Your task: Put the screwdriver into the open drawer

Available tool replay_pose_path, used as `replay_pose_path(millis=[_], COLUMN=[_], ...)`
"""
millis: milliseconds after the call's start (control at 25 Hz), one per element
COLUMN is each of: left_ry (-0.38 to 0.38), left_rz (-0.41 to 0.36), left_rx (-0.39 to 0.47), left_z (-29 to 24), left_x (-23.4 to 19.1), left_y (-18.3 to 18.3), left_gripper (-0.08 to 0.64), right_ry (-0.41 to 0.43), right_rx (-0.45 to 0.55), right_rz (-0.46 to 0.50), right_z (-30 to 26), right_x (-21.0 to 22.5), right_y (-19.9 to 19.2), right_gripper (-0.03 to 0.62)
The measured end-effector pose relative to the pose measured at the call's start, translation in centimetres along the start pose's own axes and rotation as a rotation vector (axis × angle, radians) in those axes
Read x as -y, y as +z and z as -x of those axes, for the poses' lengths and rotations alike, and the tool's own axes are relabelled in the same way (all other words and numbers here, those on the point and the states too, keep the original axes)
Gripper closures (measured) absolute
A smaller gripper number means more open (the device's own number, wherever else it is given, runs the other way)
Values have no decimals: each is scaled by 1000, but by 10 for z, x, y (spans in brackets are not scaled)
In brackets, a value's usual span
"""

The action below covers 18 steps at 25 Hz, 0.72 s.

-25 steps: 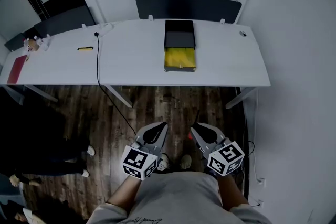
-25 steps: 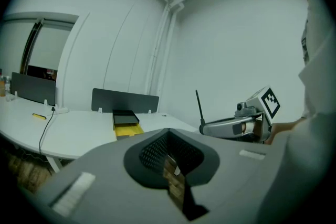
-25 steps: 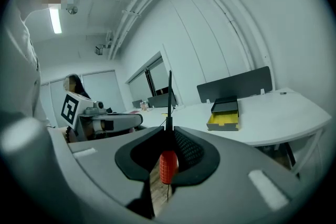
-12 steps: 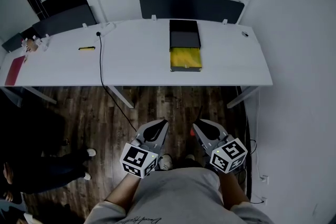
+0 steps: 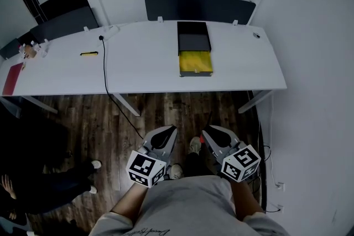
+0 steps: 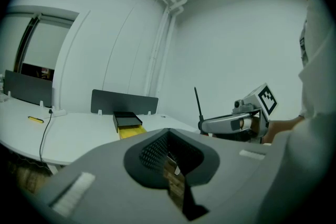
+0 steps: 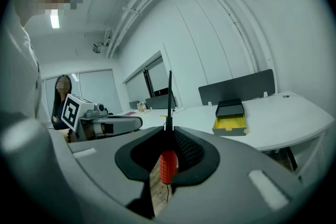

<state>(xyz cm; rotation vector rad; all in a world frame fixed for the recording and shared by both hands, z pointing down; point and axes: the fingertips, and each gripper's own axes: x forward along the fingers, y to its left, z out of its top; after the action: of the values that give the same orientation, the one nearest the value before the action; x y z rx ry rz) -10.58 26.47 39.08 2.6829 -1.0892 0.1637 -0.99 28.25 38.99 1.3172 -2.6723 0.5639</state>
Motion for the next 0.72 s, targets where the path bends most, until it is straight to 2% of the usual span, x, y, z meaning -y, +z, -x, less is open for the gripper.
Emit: replay_pose_path(millis=[440,720], left_ry=[3,15], left_rz=[5,16], left_rx=[8,22], left_z=[-22,-60], left_x=[-24,-47], left_y=[8,15], left_gripper=[560,560], right_ry=[-1,3], right_rx=[20,16], right_rz=[-4,-2], right_z=[-24,-52], right_x=[20,60], right_y=[14,25], right_gripper=[520,520])
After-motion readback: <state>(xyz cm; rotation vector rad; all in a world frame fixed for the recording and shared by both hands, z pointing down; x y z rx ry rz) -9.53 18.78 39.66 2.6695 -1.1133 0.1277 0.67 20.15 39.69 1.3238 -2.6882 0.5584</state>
